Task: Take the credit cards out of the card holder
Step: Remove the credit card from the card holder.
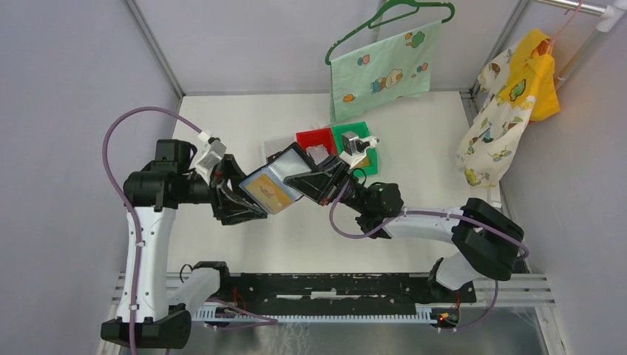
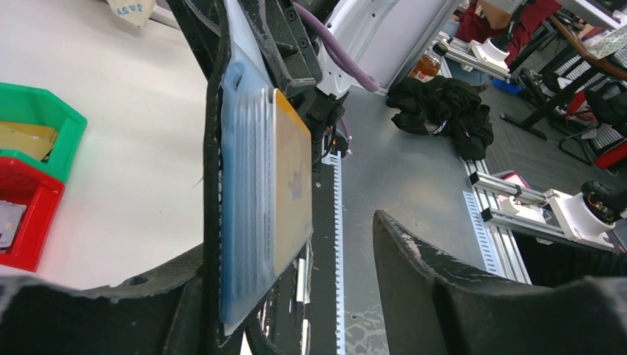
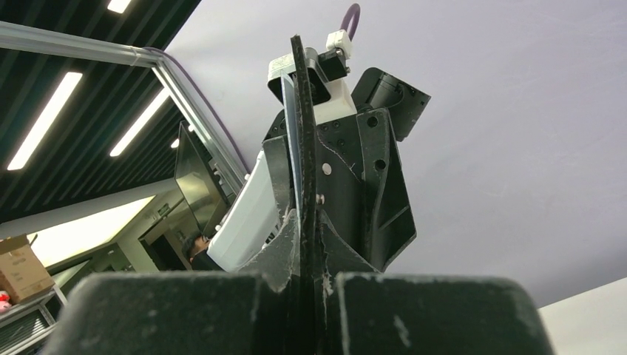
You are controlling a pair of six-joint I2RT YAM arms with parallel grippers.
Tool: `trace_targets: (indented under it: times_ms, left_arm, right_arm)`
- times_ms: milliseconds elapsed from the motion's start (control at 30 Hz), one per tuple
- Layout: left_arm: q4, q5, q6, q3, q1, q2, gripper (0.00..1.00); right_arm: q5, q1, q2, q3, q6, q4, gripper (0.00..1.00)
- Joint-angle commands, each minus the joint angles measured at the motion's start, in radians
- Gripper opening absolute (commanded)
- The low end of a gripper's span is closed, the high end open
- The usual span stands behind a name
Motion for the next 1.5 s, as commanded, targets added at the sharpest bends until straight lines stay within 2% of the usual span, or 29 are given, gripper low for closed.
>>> trace_targets:
  times_ms: [0, 133, 267, 300, 400, 467, 533, 600, 733, 800, 867, 933, 1067, 1200, 1467]
  left_arm:
    - [-0.003, 0.082, 0.036, 0.020, 0.008, -0.002, 0.60]
    - [-0.003, 0.078, 0.033, 0.034, 0.008, 0.006, 0.41]
    - [-0.003, 0.055, 0.033, 0.034, 0.008, 0.018, 0.08]
    - [-0.003, 0.050, 0.031, 0.032, 0.031, 0.025, 0.03]
    - [-0.003, 0.020, 0.033, 0.029, 0.041, 0.041, 0.02]
    - [-0.003, -0.009, 0.035, 0.029, 0.040, 0.046, 0.02]
    - [-0.003, -0.043, 0.035, 0.027, 0.040, 0.047, 0.02]
    - [-0.002, -0.077, 0.035, 0.021, 0.042, 0.043, 0.02]
    - [0.008, -0.149, 0.032, 0.006, 0.042, 0.031, 0.02]
    - [0.023, -0.176, 0.020, -0.005, 0.042, 0.022, 0.02]
    - [0.053, -0.191, -0.015, -0.015, 0.042, 0.012, 0.02]
    - [0.097, -0.207, -0.063, -0.024, 0.042, 0.008, 0.02]
    - [0.124, -0.218, -0.105, -0.045, 0.042, 0.007, 0.02]
    - [0.123, -0.215, -0.132, -0.063, 0.042, 0.022, 0.02]
    - [0.106, -0.207, -0.137, -0.075, 0.041, 0.036, 0.02]
  right_arm:
    - [0.006, 0.008, -0.015, 0.051, 0.004, 0.111, 0.00]
    - [0.011, 0.008, -0.012, 0.038, 0.005, 0.111, 0.00]
    - [-0.009, 0.009, -0.018, 0.026, -0.001, 0.098, 0.02]
    - [-0.011, 0.008, -0.022, 0.022, -0.003, 0.089, 0.10]
    - [-0.047, -0.010, -0.050, 0.001, -0.019, 0.008, 0.48]
    - [-0.085, -0.059, -0.085, -0.028, -0.017, -0.056, 0.67]
    - [-0.122, -0.137, -0.161, -0.074, -0.037, -0.140, 0.79]
    - [-0.147, -0.208, -0.265, -0.095, -0.125, -0.338, 0.84]
    - [-0.111, -0.300, -0.465, -0.036, -0.426, -0.829, 0.89]
    - [-0.095, -0.310, -0.517, 0.021, -0.535, -0.974, 0.89]
    - [-0.130, -0.309, -0.515, 0.078, -0.570, -1.044, 0.86]
    - [-0.215, -0.309, -0.489, 0.115, -0.559, -1.053, 0.82]
    - [-0.387, -0.295, -0.408, 0.125, -0.452, -0.928, 0.79]
    - [-0.490, -0.247, -0.318, 0.160, -0.395, -0.840, 0.77]
    - [-0.540, -0.183, -0.178, 0.273, -0.410, -0.876, 0.67]
